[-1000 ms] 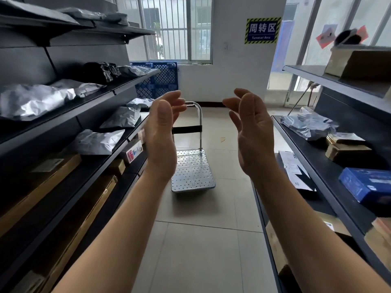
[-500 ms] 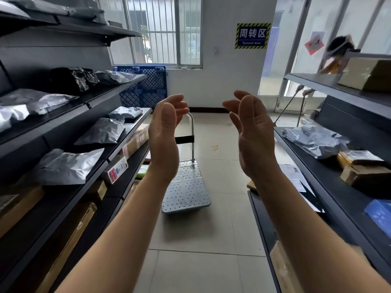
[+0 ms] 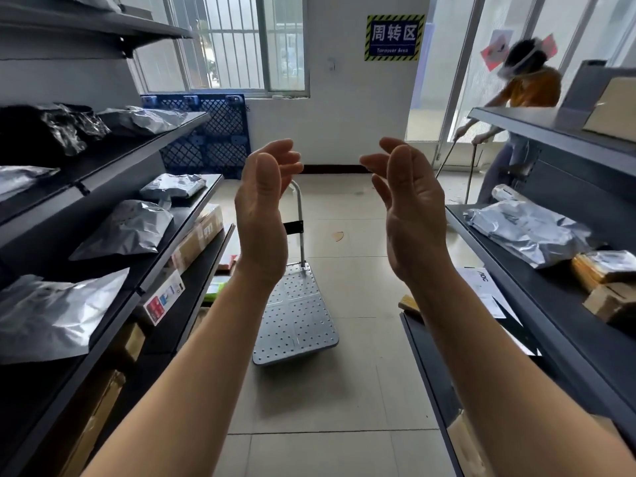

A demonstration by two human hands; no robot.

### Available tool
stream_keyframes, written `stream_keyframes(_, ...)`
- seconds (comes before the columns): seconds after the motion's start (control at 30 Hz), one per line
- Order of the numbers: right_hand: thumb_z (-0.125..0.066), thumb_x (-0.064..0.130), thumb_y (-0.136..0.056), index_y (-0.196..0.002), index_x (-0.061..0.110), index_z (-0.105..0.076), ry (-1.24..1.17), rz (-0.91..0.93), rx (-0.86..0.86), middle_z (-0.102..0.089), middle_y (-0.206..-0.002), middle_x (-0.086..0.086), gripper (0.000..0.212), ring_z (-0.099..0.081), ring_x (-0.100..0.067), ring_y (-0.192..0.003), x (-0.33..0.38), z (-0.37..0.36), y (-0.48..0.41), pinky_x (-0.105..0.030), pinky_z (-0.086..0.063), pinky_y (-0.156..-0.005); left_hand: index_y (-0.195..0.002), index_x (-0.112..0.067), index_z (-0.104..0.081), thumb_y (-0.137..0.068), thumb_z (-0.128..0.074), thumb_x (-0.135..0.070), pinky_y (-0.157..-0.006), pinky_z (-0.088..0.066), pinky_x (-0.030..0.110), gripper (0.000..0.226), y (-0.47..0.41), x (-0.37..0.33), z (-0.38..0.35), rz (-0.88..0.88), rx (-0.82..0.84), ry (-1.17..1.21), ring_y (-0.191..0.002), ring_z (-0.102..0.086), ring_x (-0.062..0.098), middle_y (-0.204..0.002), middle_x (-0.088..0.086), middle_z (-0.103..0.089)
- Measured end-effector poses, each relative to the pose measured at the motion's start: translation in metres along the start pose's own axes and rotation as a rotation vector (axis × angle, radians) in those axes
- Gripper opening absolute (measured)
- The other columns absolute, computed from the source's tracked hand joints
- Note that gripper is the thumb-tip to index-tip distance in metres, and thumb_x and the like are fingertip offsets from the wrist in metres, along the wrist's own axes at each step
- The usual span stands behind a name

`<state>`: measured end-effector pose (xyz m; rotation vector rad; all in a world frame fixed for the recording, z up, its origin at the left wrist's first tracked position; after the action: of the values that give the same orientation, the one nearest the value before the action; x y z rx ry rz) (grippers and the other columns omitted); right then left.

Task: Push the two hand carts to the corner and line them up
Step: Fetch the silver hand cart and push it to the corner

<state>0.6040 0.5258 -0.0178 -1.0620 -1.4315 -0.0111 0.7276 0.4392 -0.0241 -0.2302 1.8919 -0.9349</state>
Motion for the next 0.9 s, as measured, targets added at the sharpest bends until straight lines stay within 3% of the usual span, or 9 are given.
stream_keyframes(0.23,-0.050,0.066,-0.069,-0.109,0.022,-0.056,-0.020,-0.001,0.026,-0.068,-0.092,0.008,0.059,-0.064,-0.007,-0.100,-0.056,0.011,-0.061,-0.018,-0.046,-0.088,-0.108,-0.017,-0.057,-0.074,-0.046,-0.077,-0.099,-0.045,0.037,0.070,-0.041,0.062,-0.017,-0.005,-0.008,-0.016,-0.103,-0.059,0.023,-0.104,0.007,-0.060)
stream_keyframes(0.43,-0.049,0.063,-0.070,-0.108,0.023,-0.056,-0.057,0.005,0.060,-0.067,-0.092,0.006,0.055,-0.063,-0.010,-0.102,-0.095,0.031,-0.135,-0.021,-0.045,-0.093,-0.108,-0.017,-0.057,-0.075,-0.046,-0.076,-0.095,-0.045,0.030,0.069,-0.095,0.117,-0.050,-0.025,-0.030,-0.039,-0.102,-0.060,0.021,-0.104,0.007,-0.061)
stream_keyframes(0.6,-0.050,0.068,-0.069,-0.108,0.025,-0.056,-0.050,0.015,0.079,-0.067,-0.093,0.008,0.058,-0.063,-0.010,-0.103,-0.126,0.060,-0.199,-0.022,-0.044,-0.094,-0.110,-0.016,-0.057,-0.077,-0.046,-0.074,-0.099,-0.045,0.035,0.067,-0.132,0.165,-0.082,-0.033,-0.058,-0.064,-0.104,-0.059,0.023,-0.104,0.008,-0.061)
stream_keyframes(0.9,-0.051,0.060,-0.072,-0.107,0.023,-0.057,-0.090,-0.030,0.075,-0.068,-0.092,0.005,0.052,-0.064,-0.011,-0.101,-0.181,0.087,-0.268,-0.018,-0.044,-0.090,-0.112,-0.013,-0.056,-0.078,-0.044,-0.073,-0.101,-0.044,0.037,0.070,-0.183,0.234,-0.113,-0.017,-0.042,-0.090,-0.106,-0.058,0.028,-0.105,0.009,-0.061)
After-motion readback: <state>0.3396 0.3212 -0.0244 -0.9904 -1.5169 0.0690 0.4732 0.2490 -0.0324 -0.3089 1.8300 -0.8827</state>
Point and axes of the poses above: each hand's wrist, its own y-axis away from the middle knuckle, its own z-axis out of the back of the hand, x = y × z, the point moved 2 cm from there along -y, towards the middle knuckle
